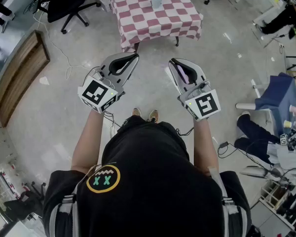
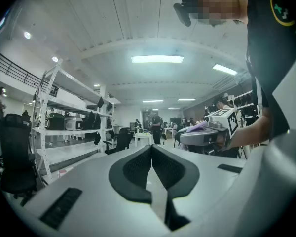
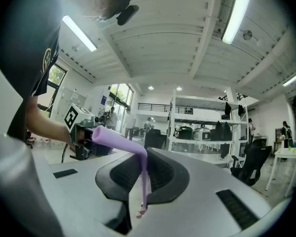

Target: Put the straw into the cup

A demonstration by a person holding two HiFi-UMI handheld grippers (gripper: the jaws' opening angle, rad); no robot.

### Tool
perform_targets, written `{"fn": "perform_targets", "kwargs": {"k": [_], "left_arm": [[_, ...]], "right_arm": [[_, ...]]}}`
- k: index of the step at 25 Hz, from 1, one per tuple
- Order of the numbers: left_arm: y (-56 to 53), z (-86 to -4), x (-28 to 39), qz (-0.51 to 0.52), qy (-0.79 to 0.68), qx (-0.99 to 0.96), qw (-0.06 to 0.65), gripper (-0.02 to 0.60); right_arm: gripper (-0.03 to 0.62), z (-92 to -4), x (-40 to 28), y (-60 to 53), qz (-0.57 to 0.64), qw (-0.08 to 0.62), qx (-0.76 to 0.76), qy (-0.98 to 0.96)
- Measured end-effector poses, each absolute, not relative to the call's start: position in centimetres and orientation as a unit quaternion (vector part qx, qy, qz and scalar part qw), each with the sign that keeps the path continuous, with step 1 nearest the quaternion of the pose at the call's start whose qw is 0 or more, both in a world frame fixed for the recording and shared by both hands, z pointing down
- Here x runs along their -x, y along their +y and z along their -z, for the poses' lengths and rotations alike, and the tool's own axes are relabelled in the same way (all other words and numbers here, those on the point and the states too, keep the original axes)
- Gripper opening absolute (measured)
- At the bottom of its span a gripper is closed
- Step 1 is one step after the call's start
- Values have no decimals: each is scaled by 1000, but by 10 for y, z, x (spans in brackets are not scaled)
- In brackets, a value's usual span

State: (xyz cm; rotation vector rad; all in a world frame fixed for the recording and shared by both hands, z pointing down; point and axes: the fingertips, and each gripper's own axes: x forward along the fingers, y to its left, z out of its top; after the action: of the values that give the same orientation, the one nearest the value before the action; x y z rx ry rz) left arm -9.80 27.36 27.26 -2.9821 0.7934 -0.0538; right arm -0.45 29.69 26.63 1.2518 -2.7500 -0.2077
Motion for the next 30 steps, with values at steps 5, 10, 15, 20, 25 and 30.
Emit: {"fn": "perform_targets", "kwargs": {"k": [5,10,15,20,25,30], "left_arm": [[272,-272,96,17,259,965,30,20],[271,-271,97,18,261,965,29,20],[272,-271,93,19,262,965,31,20],[273,-272,87,21,263,964,30,20],[276,-271,77,25,263,964,34,20],[283,-270,66,27,272,961,35,20]], "right_arm": [[44,-267,2,294,70,56,-413,-906],[44,-267,2,294,67,55,-411,-907],[48,-266,0,294,68,48,-410,-908],[48,-268,-7,295,66,48,-412,-908],[48,-267,-16,297,67,41,-411,-908],[49,-264,-25,303,65,29,-404,-912]]}}
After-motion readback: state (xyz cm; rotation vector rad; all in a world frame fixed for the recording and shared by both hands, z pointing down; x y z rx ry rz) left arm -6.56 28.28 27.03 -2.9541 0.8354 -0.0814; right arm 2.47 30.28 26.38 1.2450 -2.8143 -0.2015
